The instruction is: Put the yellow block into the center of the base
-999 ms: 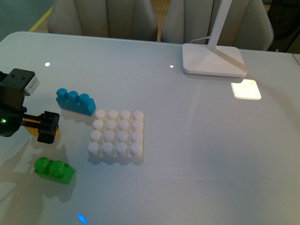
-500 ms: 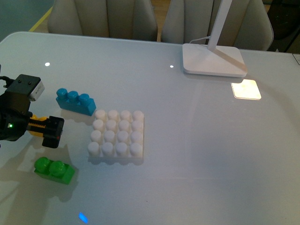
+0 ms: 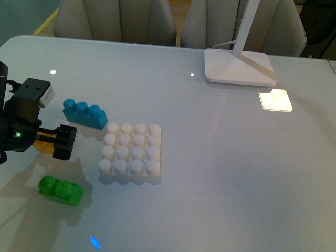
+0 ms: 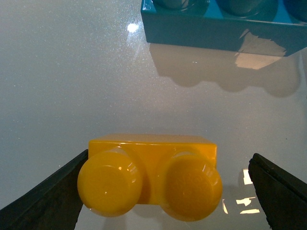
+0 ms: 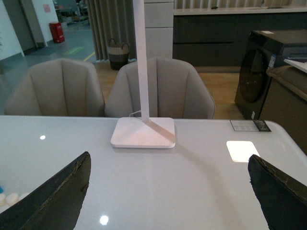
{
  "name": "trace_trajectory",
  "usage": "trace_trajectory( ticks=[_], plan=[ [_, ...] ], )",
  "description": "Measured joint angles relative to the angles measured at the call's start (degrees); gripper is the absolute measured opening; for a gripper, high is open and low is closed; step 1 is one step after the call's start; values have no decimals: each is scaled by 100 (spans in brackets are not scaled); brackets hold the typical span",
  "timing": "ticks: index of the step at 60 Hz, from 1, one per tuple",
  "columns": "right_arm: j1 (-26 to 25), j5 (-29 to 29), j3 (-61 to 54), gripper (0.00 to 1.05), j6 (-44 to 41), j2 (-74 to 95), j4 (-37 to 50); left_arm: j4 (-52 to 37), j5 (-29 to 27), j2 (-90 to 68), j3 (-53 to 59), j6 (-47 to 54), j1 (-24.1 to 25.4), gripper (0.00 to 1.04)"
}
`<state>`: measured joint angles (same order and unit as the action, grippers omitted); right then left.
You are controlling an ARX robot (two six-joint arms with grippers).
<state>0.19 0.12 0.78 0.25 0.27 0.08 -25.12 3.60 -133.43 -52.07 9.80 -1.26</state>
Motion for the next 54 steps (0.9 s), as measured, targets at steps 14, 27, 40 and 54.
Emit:
trace_trajectory(
  ticks=[14,27,40,54],
  plan=[
    [0,0,2,96,0,0,0,0,-24,-4,-4,-20,-22,88],
    [0,0,0,96,0,0,0,0,-57,-11,-20,-44,-44,64],
    [0,0,0,96,0,0,0,-24,-66,-9,-9,-81,-55,63],
    [0,0,0,96,0,0,0,-13,-216,352,398,-319,-168,63]
  ],
)
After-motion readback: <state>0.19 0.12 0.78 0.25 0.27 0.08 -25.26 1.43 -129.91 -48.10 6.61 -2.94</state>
